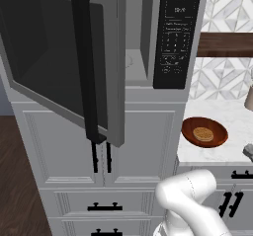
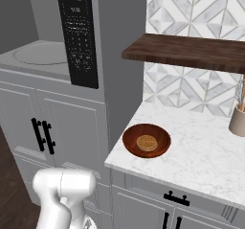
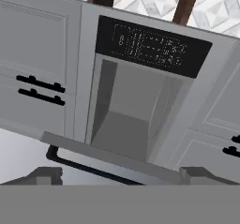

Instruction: Open the microwave, place the bowl with waffle inside the microwave, then close the microwave door and turn it on.

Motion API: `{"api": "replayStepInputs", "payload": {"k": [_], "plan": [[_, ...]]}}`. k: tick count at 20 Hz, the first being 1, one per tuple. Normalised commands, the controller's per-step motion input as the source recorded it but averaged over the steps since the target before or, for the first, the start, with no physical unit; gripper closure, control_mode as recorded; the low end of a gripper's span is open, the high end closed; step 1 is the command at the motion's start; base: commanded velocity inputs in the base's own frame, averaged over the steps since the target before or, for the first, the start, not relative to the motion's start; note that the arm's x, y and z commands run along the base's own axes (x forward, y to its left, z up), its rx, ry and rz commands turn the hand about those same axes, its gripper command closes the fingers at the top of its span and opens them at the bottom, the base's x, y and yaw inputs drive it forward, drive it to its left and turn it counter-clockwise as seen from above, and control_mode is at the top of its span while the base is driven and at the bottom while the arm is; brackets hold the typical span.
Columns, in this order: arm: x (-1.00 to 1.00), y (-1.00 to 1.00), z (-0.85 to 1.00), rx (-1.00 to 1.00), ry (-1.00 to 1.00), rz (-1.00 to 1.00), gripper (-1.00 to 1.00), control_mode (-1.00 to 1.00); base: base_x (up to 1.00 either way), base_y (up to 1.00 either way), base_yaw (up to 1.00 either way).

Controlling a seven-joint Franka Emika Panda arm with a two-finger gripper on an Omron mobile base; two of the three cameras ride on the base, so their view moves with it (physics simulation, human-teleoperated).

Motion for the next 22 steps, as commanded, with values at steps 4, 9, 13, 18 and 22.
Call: {"api": "replayStepInputs", "payload": {"k": [4, 9, 13, 18, 22], "plan": [[0.36, -1.00, 0.13, 0.44, 0.19, 0.13, -1.00, -1.00, 0.00, 0.00, 0.00], [0.79, -0.51, -0.02, 0.17, 0.18, 0.31, -1.00, -1.00, 0.00, 0.00, 0.00], [1.00, 0.22, -0.16, -0.01, 0.23, 0.39, -1.00, -1.00, 0.00, 0.00, 0.00], [0.94, 0.46, -0.26, -0.06, 0.11, 0.35, -1.00, -1.00, 0.00, 0.00, 0.00], [0.65, 0.61, -0.33, -0.09, -0.01, 0.20, -1.00, -1.00, 0.00, 0.00, 0.00]]}}
